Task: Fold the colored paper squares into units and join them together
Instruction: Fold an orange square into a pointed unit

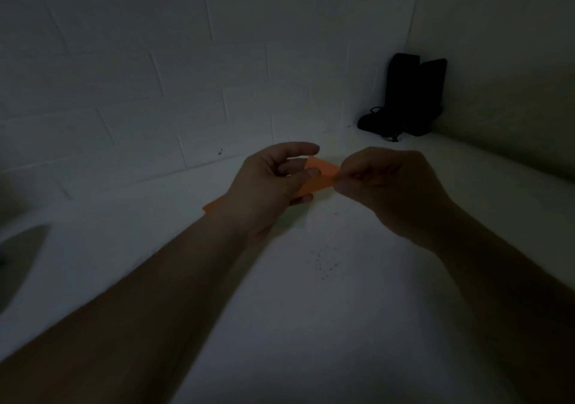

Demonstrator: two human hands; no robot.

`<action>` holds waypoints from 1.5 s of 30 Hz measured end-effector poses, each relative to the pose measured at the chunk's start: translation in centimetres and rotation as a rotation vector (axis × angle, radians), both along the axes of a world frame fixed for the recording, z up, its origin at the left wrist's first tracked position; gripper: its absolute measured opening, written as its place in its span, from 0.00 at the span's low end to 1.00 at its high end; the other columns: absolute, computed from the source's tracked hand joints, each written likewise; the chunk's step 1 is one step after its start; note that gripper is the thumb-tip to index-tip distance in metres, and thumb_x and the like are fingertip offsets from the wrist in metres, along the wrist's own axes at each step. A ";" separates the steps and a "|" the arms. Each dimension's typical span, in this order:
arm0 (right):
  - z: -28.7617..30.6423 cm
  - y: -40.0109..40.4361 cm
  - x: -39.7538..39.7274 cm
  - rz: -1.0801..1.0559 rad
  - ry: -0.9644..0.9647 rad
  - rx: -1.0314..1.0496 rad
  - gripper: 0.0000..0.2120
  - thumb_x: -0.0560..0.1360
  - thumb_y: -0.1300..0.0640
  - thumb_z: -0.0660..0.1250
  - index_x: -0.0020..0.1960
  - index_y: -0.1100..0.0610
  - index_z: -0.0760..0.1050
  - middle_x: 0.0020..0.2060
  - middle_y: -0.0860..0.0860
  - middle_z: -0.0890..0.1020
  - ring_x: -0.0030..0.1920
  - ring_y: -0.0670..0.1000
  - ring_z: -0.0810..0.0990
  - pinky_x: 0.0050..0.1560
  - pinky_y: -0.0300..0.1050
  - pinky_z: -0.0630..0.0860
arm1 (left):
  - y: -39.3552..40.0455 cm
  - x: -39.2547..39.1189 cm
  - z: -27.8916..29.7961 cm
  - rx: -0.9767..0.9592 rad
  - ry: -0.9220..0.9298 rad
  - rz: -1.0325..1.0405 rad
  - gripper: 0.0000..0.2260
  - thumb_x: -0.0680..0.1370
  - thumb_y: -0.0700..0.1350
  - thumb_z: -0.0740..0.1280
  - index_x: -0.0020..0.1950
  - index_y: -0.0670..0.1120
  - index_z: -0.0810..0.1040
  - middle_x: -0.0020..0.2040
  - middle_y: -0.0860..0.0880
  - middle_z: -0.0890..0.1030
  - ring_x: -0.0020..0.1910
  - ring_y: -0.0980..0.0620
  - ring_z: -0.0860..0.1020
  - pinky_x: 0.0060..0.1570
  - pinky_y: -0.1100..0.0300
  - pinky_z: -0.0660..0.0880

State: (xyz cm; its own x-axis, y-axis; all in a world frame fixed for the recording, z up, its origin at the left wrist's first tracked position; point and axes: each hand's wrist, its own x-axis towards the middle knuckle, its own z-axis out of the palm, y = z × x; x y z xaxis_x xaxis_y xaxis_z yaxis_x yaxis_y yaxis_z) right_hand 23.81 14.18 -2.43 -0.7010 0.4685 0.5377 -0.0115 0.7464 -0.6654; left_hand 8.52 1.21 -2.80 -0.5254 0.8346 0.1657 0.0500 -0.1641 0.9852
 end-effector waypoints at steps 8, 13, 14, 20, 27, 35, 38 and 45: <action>-0.2 0.0 -0.1 -0.121 0.031 -0.263 0.03 0.72 0.61 0.76 0.40 0.56 0.83 0.33 0.53 0.84 0.37 0.57 0.84 0.41 0.61 0.83 | 0.1 0.6 -0.2 0.031 -0.012 -0.038 0.13 0.82 0.34 0.65 0.51 0.49 0.86 0.49 0.39 0.76 0.48 0.41 0.76 0.53 0.49 0.80; -0.1 0.1 -0.1 -0.180 0.039 -0.208 0.04 0.70 0.60 0.77 0.38 0.55 0.83 0.32 0.53 0.84 0.36 0.59 0.83 0.40 0.62 0.82 | 0.2 0.9 0.1 0.020 -0.012 -0.012 0.10 0.83 0.36 0.64 0.55 0.44 0.85 0.52 0.40 0.86 0.51 0.42 0.84 0.56 0.50 0.83; -0.1 0.1 -0.1 -0.185 0.037 -0.202 0.04 0.70 0.60 0.77 0.38 0.56 0.83 0.32 0.53 0.83 0.35 0.58 0.83 0.39 0.60 0.82 | 0.2 0.9 0.1 0.020 -0.002 -0.006 0.10 0.82 0.36 0.65 0.55 0.44 0.85 0.52 0.40 0.86 0.52 0.42 0.84 0.57 0.49 0.82; -0.1 0.0 -0.1 -0.188 0.055 -0.216 0.05 0.70 0.61 0.77 0.38 0.57 0.82 0.31 0.53 0.83 0.35 0.59 0.83 0.39 0.56 0.82 | 0.0 0.7 -0.4 0.063 0.189 0.064 0.08 0.77 0.37 0.74 0.53 0.47 0.87 0.45 0.44 0.86 0.50 0.41 0.86 0.57 0.42 0.82; 0.4 -0.4 -0.1 -0.033 0.139 -0.346 0.08 0.72 0.65 0.75 0.48 0.55 0.80 0.36 0.50 0.84 0.35 0.50 0.84 0.41 0.51 0.85 | 0.0 0.8 0.1 0.091 0.092 0.076 0.09 0.78 0.34 0.72 0.54 0.46 0.85 0.42 0.45 0.86 0.45 0.49 0.85 0.52 0.54 0.84; 0.5 -0.4 0.0 -0.037 0.178 -0.334 0.09 0.74 0.64 0.74 0.47 0.50 0.82 0.39 0.48 0.86 0.41 0.53 0.86 0.44 0.50 0.85 | 0.0 0.8 0.3 0.079 -0.031 0.045 0.08 0.79 0.35 0.70 0.54 0.46 0.84 0.40 0.48 0.85 0.44 0.52 0.84 0.44 0.62 0.82; 0.4 -0.4 0.0 -0.069 0.166 -0.276 0.10 0.73 0.62 0.75 0.45 0.46 0.82 0.39 0.47 0.86 0.42 0.51 0.86 0.46 0.52 0.85 | 0.1 0.9 0.4 0.073 -0.073 0.029 0.07 0.79 0.35 0.70 0.53 0.45 0.85 0.44 0.45 0.86 0.45 0.50 0.84 0.46 0.60 0.83; 0.7 -0.5 0.1 -0.081 0.162 -0.280 0.11 0.74 0.62 0.74 0.43 0.45 0.81 0.38 0.41 0.85 0.42 0.49 0.85 0.46 0.50 0.84 | 0.0 0.8 0.3 0.063 -0.109 -0.063 0.09 0.79 0.36 0.70 0.58 0.46 0.83 0.48 0.43 0.86 0.47 0.48 0.85 0.49 0.54 0.82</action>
State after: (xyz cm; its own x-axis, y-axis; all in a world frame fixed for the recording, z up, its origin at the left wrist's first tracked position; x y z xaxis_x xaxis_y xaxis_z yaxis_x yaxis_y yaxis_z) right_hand 23.94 13.68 -1.77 -0.5713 0.6643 0.4820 -0.0825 0.5378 -0.8390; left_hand 9.36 1.25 -2.50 -0.4900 0.8562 0.1636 -0.0696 -0.2255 0.9718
